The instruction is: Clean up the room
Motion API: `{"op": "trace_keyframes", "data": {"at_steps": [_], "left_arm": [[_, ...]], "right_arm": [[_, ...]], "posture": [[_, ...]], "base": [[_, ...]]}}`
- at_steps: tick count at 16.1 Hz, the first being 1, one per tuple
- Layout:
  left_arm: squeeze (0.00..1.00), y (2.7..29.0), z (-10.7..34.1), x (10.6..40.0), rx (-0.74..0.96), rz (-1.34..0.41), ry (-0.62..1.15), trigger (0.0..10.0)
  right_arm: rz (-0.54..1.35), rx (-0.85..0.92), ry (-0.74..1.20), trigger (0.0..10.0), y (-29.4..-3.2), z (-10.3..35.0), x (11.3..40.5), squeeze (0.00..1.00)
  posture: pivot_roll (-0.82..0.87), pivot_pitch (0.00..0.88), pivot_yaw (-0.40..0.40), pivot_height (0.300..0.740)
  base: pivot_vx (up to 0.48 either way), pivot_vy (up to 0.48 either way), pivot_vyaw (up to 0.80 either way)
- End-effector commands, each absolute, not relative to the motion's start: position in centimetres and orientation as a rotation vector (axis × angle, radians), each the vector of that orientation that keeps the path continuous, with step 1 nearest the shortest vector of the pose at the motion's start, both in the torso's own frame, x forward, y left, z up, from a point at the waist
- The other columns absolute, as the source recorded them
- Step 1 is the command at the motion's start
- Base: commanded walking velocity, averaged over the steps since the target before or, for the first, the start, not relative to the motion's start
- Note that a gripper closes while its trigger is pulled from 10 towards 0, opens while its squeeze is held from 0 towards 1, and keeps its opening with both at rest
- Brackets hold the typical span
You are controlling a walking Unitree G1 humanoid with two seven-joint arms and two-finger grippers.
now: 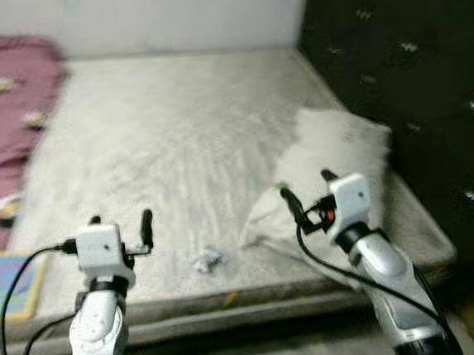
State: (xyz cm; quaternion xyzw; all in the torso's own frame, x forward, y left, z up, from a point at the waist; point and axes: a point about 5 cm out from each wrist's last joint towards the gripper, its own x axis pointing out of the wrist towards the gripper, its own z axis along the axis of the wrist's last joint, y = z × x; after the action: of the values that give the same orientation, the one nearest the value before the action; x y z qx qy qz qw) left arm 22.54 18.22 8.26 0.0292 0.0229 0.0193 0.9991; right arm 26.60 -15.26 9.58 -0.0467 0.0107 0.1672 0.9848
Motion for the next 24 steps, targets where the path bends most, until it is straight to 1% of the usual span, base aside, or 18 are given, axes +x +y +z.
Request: {"op": "trace_keyframes", "data": {"at_steps": [1,4,6,7,10,13,17,19,21,22,24], "left_arm": [[0.0,17.6,8.2,22.6,0.04,0.019,0.056,10.0],[0.0,17.4,7.8,22.5,0.018,0.008,0.076,10.0],[0.0,17.4,7.7,22.4,0.023,0.012,0.083,10.0],[0.0,17.3,7.4,22.4,0.004,0.003,0.096,10.0],[0.0,17.1,7.3,22.5,-0.001,0.0,0.103,10.0],[0.0,17.2,7.3,22.5,-0.022,0.003,0.107,10.0],[0.0,17.1,7.4,22.7,-0.025,-0.007,0.099,10.0],[0.0,17.4,7.5,22.7,0.006,-0.009,0.082,10.0],[0.0,17.8,7.6,22.7,0.022,0.012,0.071,10.0],[0.0,18.0,7.6,22.7,0.024,0.046,0.071,10.0],[0.0,17.8,7.6,22.7,0.005,0.036,0.077,10.0]], "right_arm": [[0.309,-0.111,0.033,10.0,-16.0,9.5,26.7,0.0],[0.306,-0.117,0.04,10.0,-16.1,9.3,26.7,0.0],[0.278,-0.088,0.047,10.0,-16.3,9.2,26.8,0.0],[0.283,-0.095,0.045,10.0,-16.3,9.1,26.8,0.0],[0.239,-0.075,0.043,10.0,-17.0,9.3,27.4,0.0],[0.194,-0.071,0.063,10.0,-17.5,9.0,27.3,0.0],[0.197,-0.044,0.083,10.0,-17.1,8.6,27.0,0.0],[0.193,-0.031,0.091,10.0,-17.1,8.6,27.1,0.0],[0.191,-0.028,0.093,10.0,-17.1,8.6,27.1,0.0],[0.19,-0.03,0.095,10.0,-17.2,8.6,27.1,0.0],[0.19,-0.026,0.1,10.0,-17.2,8.5,27.0,0.0]], "posture": [[0.02,0.0,-0.068,0.74],[0.02,0.0,-0.072,0.74],[0.03,0.0,-0.072,0.74],[0.03,0.0,-0.071,0.74],[0.03,0.0,-0.069,0.74],[0.03,0.0,-0.068,0.74],[0.02,0.0,-0.067,0.74],[0.02,0.0,-0.067,0.74],[0.02,0.0,-0.067,0.74],[0.02,0.0,-0.068,0.74],[0.02,0.0,-0.068,0.74]], "base": [[0.0,0.0,0.8],[0.0,0.0,0.8],[0.0,0.0,0.8],[0.0,0.375,0.47],[0.0,0.48,0.0],[0.0,0.48,0.0],[0.0,0.48,0.0],[0.0,0.48,0.0],[0.0,0.456,-0.8],[0.0,0.0,-0.8],[0.0,0.0,-0.8]]}}
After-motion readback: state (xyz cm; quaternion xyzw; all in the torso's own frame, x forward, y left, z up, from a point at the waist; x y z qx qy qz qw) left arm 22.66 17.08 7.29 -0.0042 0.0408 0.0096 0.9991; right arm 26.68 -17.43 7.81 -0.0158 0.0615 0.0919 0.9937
